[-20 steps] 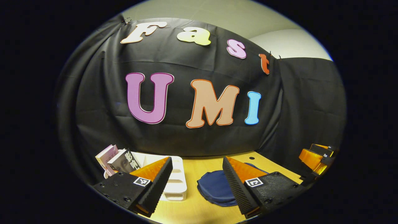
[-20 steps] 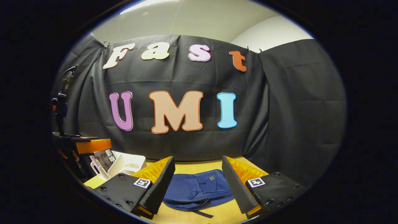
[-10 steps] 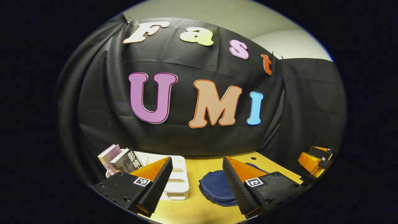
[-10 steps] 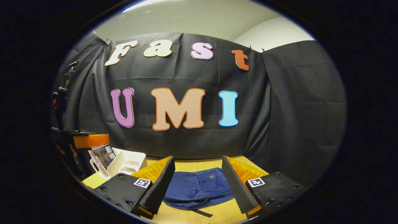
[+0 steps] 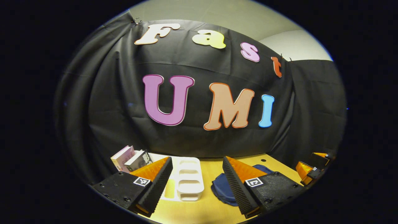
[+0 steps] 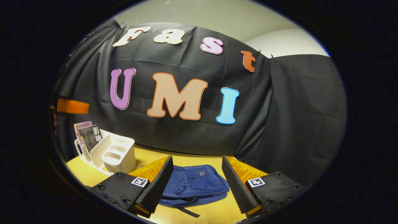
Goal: Open the schoolbag, grab two books from the bookshelf and put them into the schoolbag.
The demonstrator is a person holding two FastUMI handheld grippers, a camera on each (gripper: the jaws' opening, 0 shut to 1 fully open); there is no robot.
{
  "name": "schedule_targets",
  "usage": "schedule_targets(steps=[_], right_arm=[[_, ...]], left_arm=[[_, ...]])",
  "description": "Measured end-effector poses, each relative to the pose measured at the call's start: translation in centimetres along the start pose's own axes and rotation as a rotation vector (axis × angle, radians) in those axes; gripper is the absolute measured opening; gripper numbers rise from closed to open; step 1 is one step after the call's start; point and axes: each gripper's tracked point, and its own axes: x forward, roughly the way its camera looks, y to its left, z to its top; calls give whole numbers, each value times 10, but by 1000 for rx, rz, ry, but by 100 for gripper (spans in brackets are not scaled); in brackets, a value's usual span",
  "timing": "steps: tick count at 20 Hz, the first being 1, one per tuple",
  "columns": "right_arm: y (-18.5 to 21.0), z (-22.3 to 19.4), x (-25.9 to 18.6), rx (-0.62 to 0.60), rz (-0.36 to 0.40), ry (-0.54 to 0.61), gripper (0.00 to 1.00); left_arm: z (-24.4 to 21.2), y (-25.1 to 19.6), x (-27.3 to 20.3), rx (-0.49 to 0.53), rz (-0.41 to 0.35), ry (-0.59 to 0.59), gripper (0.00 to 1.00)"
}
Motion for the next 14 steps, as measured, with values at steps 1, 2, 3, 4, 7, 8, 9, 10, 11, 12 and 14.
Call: schedule_targets(steps=[1, 2, 3, 4, 7, 8, 9, 10, 11, 12, 14], right_arm=[[-2, -6, 3, -21, -22, 3, 100], [-4, -15, 8, -43, -38, 9, 99], [-3, -23, 13, -64, -45, 13, 97], [-2, -31, 16, -88, -48, 17, 100], [6, -57, 22, -189, -30, 27, 100], [11, -66, 23, -236, -18, 30, 100], [18, -77, 25, -285, 1, 38, 100], [23, -89, 28, -336, 18, 47, 97], [28, -100, 28, -380, 35, 52, 97], [33, -111, 27, -419, 51, 58, 98], [42, -132, 26, -485, 76, 77, 98]], left_arm=[[-1, 8, -1, 5, 22, 0, 94], [0, 17, -4, 9, 45, -1, 94], [0, 24, -8, 10, 66, -2, 94], [0, 31, -11, 8, 85, -1, 94], [-3, 53, -19, 1, 147, 7, 92], [-3, 62, -23, 3, 172, 9, 94], [-4, 69, -26, 5, 194, 12, 94], [-5, 76, -28, 9, 215, 18, 94], [-6, 82, -30, 12, 233, 23, 94], [-7, 88, -32, 17, 251, 29, 94], [-11, 101, -38, 27, 287, 43, 94]])
